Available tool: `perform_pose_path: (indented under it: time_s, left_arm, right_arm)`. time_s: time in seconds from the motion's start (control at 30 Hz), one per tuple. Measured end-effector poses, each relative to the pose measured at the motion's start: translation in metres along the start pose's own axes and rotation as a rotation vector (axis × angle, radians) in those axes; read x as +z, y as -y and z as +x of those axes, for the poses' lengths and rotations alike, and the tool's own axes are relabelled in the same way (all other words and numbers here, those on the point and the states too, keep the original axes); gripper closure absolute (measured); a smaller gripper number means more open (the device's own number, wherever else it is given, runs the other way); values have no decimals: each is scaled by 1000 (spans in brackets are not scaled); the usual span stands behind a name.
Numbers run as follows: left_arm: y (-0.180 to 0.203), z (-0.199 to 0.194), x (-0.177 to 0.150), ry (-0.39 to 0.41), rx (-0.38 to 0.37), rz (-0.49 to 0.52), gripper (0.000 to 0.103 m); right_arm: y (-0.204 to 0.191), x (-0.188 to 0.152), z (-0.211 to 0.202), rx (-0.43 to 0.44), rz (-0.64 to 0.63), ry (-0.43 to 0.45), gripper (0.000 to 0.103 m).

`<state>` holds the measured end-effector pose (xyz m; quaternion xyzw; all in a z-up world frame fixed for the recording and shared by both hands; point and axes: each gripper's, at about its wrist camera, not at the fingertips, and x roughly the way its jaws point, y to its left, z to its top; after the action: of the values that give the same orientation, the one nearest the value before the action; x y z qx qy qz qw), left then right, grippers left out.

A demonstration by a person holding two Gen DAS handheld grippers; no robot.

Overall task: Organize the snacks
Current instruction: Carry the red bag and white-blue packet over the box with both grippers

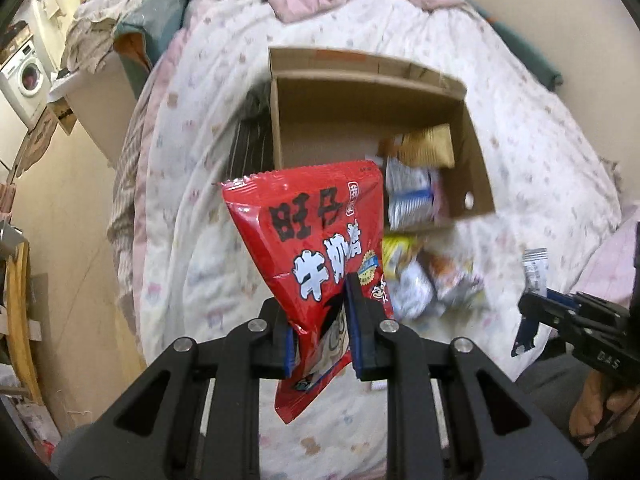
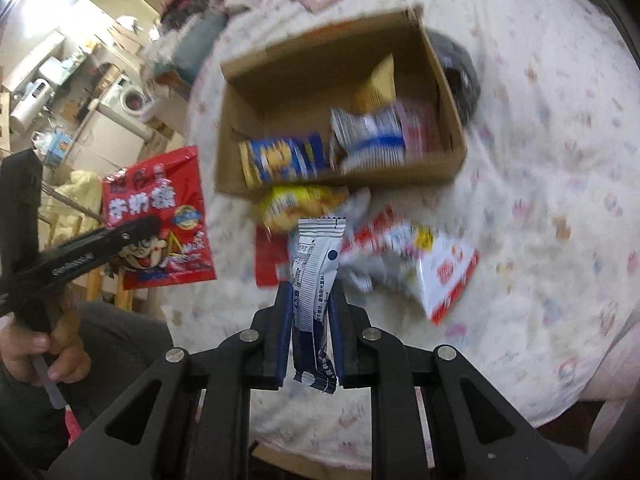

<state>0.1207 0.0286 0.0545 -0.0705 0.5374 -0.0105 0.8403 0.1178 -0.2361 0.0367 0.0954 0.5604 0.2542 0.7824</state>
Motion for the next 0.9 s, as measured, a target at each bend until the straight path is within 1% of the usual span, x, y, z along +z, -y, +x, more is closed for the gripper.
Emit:
perform_pose_path:
  time_s: [0.1, 0.2, 0.37, 0.43, 0.6, 0.67, 0.73, 0.83, 0.9]
  left_arm:
    - [1, 6, 15, 20, -17, -12, 86]
    - [9, 14, 31, 25, -17, 8, 86]
    - [26, 26, 55, 48, 7, 72, 86]
    - [30, 34, 68, 52, 11, 83, 86]
    - [34, 59, 101, 58, 21, 83, 86]
    - [32, 68, 107, 60, 23, 82, 85]
    - [29, 80, 109, 55, 12, 77, 85]
    - [26, 99, 102, 63, -22, 90, 85]
    - [26, 103, 99, 88, -39, 91, 85]
  right_arm:
    - [-14, 17, -6, -4, -16, 73, 85]
    - [-14, 37, -6, 5, -19, 110, 85]
    - [-10, 74, 5, -4, -20, 130, 85]
    - [-8, 85, 11, 0, -18, 137, 85]
    - [2, 117, 42, -19, 7, 133, 85]
    - [8, 129, 57, 3, 33, 123, 85]
    - [14, 137, 70, 8, 49, 120, 85]
    - [18, 140, 85, 23, 51, 118, 85]
    - [19, 138, 95, 27, 41, 112, 85]
